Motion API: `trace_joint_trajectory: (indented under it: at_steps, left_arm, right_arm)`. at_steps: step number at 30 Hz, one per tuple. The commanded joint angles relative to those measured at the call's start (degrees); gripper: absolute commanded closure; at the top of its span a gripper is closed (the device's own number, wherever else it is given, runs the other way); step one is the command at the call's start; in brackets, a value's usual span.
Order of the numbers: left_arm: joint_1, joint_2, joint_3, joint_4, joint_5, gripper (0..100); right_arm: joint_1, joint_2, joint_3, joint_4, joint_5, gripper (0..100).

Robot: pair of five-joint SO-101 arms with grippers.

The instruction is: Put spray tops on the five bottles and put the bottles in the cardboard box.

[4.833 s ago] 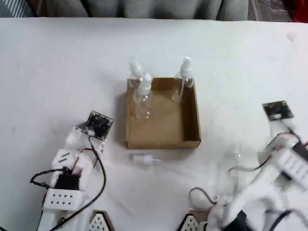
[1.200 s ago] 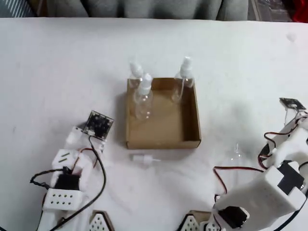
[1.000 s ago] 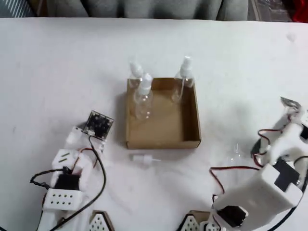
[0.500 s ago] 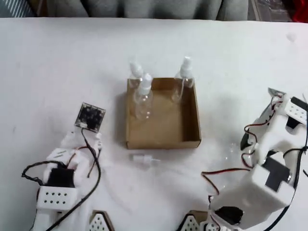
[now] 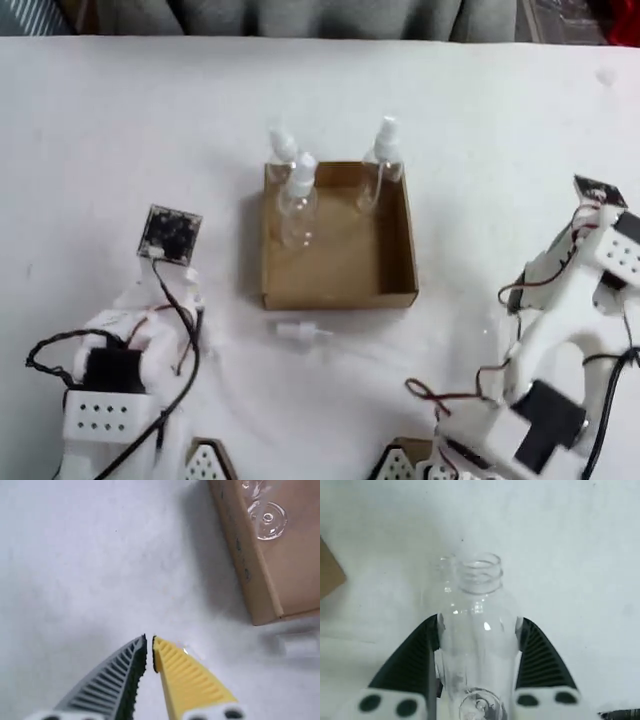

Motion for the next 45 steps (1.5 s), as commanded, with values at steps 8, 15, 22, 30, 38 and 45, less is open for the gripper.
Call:
trace_joint_trajectory:
  at_steps: [8, 15, 22, 30, 38, 45]
  left_arm:
    - [-0.4, 9.19, -5.63, 2.55, 1.05, 92]
    - [-0.04, 29.49, -14.77, 3.6, 9.85, 78]
    - [0.04, 41.1, -16.88, 3.25, 13.27, 78]
    - [-0.04, 59.03, -20.13, -0.62, 13.63, 78]
    - [0.22, 66.51, -21.1, -6.51, 13.63, 98]
    - [5.49, 60.97, -21.54, -2.46, 13.54, 98]
  right_arm:
    - [0.13, -17.8, 7.91, 0.4, 0.0, 98.3]
    - [0.13, -18.42, 11.52, -1.8, 2.46, 98.3]
    - [0.57, -18.68, 17.58, -6.81, 3.34, 98.3]
    - [0.22, -18.95, 18.02, -6.73, 3.34, 98.3]
    - [0.13, -19.03, 17.85, -6.73, 3.34, 98.3]
    - [0.13, -19.03, 16.0, -6.11, 3.34, 98.3]
